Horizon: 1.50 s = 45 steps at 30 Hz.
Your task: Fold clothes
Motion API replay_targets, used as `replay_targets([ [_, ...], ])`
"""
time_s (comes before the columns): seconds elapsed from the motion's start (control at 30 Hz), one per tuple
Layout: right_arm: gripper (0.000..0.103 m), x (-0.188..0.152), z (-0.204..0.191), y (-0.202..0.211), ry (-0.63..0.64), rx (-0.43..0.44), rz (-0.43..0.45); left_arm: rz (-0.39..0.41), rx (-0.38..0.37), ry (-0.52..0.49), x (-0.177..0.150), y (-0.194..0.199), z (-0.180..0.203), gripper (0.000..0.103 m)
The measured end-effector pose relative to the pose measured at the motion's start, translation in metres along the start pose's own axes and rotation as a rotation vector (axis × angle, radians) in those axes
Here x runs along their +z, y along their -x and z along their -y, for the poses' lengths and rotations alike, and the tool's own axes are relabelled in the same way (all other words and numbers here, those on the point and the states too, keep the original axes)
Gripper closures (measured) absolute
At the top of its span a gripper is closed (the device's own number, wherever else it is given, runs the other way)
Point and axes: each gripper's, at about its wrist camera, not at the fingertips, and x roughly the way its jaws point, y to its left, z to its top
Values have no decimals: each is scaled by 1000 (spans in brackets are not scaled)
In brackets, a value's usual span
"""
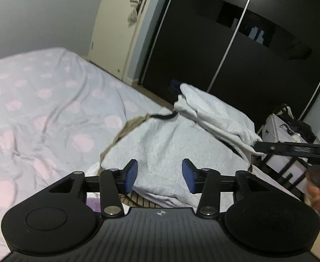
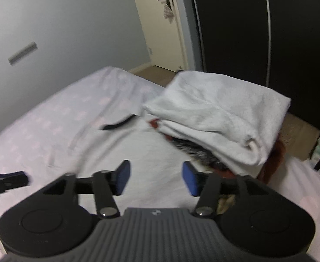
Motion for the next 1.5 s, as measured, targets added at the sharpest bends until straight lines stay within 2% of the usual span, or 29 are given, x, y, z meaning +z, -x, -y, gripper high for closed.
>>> replay_targets([
  [0.07,37,-3,-10,20,-29,56,6,16,19,-21,-1,11,9,59],
  [0.13,30,-6,-19,34,-45,54,-9,26,36,-35,-3,19,17,56],
  [0.2,18,-15,-29,50,-41,32,2,29,33,-55,-5,25,25,54],
  [0.27,13,-23,-39,65,-36,10,13,30,37,-71,-8,29,35,43],
  [0.47,13,-58,-43,85,34,58,-39,-7,77,-145,-28,30,64,34],
  [0.7,13,-97,-36,78,96,38,-86,-69,138,-202,-70,19,84,29],
  [0.87,13,-102,-43,81,153,68,-75,-102,135,-187,-85,20,90,29],
  [1.0,13,-106,-50,81,222,85,-82,-107,168,-174,-86,22,96,29],
  [1.5,13,-108,-55,81,271,97,-66,-120,185,-161,-87,23,101,29],
])
